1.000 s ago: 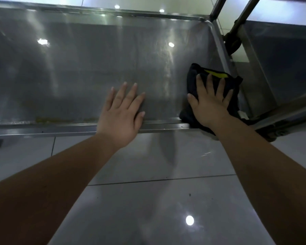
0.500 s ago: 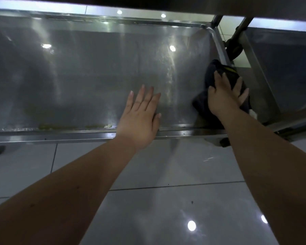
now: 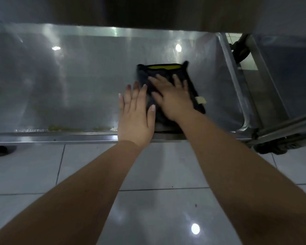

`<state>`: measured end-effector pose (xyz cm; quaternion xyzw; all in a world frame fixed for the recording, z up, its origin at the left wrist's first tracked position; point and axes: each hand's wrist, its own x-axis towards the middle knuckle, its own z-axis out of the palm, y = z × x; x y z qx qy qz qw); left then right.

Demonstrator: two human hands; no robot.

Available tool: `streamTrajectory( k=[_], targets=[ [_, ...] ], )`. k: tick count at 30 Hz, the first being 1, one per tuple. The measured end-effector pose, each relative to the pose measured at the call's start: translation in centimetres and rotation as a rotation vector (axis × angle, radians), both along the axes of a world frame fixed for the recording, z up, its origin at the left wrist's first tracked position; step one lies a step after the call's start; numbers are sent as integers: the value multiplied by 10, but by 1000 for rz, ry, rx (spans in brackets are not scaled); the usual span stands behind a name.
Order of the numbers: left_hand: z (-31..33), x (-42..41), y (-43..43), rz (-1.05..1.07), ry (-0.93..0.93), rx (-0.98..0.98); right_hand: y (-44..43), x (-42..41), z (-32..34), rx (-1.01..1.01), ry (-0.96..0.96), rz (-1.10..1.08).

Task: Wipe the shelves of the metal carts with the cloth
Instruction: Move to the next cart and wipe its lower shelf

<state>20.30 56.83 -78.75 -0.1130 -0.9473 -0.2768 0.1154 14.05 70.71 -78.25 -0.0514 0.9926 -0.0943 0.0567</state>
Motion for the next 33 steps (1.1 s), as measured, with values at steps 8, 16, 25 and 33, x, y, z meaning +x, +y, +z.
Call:
streamTrajectory(
  k=[8, 16, 25, 33],
  targets=[
    [-5, -1, 6, -32, -42, -243, 122, 53, 4, -22, 19, -443],
    [1, 2, 8, -122, 5, -234, 10, 71, 6, -9, -1, -220],
    [37, 15, -55, -54, -67, -425, -15, 67, 5, -33, -46, -166],
    [28, 20, -173, -82, -34, -537, -34, 72, 6, 38, -69, -337]
  ],
)
